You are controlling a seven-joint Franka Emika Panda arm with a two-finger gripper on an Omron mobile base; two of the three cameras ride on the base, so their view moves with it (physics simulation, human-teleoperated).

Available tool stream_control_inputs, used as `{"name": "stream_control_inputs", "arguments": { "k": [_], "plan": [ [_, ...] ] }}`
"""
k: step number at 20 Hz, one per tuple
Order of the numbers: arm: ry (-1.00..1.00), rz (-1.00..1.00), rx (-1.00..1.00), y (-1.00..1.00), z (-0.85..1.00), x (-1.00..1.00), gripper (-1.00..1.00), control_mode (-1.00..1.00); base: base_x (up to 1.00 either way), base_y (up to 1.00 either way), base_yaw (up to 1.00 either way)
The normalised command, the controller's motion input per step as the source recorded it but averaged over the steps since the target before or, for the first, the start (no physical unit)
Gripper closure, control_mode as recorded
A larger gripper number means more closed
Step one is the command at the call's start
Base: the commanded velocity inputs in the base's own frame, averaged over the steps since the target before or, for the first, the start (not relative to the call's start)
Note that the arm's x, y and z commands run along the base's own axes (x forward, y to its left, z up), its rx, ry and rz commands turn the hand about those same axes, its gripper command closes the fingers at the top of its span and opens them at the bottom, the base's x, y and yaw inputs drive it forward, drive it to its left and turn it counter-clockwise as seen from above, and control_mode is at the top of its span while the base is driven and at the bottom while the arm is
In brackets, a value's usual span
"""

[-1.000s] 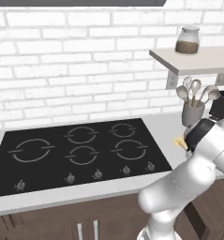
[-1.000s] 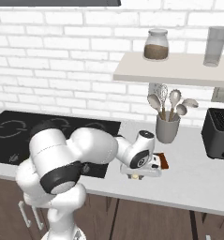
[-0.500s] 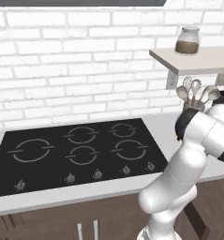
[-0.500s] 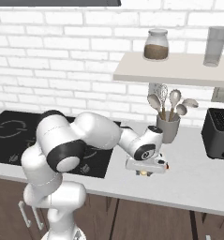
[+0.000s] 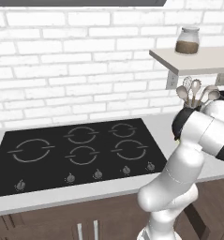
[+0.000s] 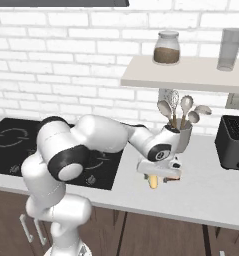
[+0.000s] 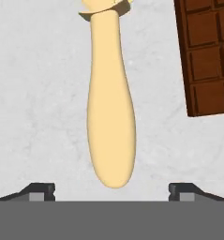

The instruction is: Pick the pizza cutter from the drawer and place it on the counter.

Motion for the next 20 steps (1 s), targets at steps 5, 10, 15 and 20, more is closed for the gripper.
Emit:
{"name": "stream_control_inputs", "arguments": {
  "k": [5,10,15,20],
  "plan": [
    [0.00,-0.03,0.00,0.61,1.00,-0.26,-1.00,-1.00,0.00,0.00,0.00],
    [0.00,-0.04,-0.02,0.99,0.55,-0.50,-1.00,-1.00,0.00,0.00,0.00],
    [0.00,-0.01,-0.05,1.00,0.43,-0.56,-1.00,-1.00,0.00,0.00,0.00],
    [0.02,0.00,-0.01,1.00,0.50,-0.33,-1.00,-1.00,0.00,0.00,0.00]
  ]
}}
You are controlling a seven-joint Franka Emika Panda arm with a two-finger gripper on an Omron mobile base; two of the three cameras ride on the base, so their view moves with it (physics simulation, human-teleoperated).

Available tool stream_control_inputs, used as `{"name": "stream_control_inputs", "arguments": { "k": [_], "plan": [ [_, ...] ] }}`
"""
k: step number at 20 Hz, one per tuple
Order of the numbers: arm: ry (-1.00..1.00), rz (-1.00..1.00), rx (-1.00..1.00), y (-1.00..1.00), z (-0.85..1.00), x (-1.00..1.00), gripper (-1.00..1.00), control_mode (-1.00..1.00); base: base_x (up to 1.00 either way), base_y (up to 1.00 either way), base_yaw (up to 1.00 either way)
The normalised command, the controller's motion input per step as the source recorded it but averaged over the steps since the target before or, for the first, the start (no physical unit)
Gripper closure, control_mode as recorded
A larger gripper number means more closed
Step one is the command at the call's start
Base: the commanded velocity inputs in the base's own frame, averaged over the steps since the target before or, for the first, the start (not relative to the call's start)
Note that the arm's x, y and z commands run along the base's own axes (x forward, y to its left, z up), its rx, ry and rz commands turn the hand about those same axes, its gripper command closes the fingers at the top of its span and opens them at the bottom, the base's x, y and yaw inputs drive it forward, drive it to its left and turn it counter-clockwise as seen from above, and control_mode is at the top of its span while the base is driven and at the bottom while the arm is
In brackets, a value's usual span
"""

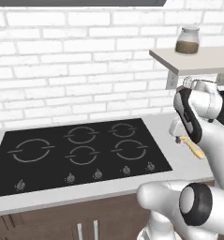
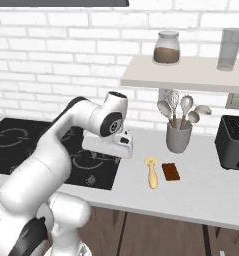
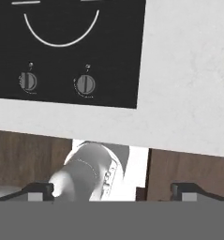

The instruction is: Pick the pizza cutter from the drawer and place it on the counter.

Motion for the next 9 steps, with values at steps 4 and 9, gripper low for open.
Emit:
{"name": "stream_control_inputs", "arguments": {
  "k": [4,9],
  "plan": [
    [0.03,0.00,-0.03,1.00,0.35,-0.36,-1.00,-1.00,0.00,0.00,0.00],
    [0.05,0.00,-0.02,1.00,0.33,-0.31,-1.00,-1.00,0.00,0.00,0.00]
  ]
}}
